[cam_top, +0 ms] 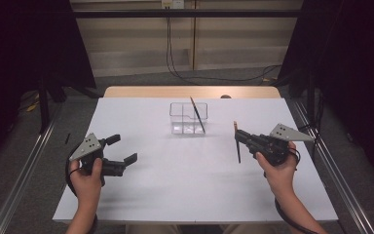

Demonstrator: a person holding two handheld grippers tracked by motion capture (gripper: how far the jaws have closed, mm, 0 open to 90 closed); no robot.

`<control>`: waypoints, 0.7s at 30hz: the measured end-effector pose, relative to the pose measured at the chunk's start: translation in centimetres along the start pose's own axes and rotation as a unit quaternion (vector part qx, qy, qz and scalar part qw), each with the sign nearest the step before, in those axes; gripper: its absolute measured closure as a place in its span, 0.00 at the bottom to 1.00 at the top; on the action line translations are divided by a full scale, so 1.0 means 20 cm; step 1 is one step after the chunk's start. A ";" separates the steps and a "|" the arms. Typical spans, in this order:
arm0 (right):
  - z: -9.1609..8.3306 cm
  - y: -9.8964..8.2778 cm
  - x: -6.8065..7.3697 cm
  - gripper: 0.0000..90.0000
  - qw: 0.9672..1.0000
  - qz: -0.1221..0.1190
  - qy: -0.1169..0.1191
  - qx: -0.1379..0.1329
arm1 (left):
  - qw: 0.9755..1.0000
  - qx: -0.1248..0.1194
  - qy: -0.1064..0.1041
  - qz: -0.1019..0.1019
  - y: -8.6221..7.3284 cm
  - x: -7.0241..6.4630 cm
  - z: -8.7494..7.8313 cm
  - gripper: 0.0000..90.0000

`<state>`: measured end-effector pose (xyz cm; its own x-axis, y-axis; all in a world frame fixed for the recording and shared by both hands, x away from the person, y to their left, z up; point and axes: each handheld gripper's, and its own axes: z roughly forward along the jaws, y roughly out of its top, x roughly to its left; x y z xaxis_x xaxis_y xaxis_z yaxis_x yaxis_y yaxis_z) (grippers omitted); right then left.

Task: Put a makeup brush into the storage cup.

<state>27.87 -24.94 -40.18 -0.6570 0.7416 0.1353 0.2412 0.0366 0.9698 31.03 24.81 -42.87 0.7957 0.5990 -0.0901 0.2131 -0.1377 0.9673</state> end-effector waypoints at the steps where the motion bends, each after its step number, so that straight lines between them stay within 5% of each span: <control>1: 0.00 0.00 0.00 0.94 1.000 0.003 0.004 -0.003 | 1.000 0.000 0.000 0.000 0.00 0.00 0.00 0.01; 21: 0.06 0.04 -0.01 0.94 0.999 0.010 -0.002 -0.046 | 1.000 -0.004 0.000 -0.004 0.00 0.01 -0.01 0.01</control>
<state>29.10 -24.19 -39.60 -0.6498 0.7443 0.1539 0.1870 -0.0398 0.9816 31.02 25.06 -42.87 0.7941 0.5999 -0.0978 0.2145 -0.1261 0.9686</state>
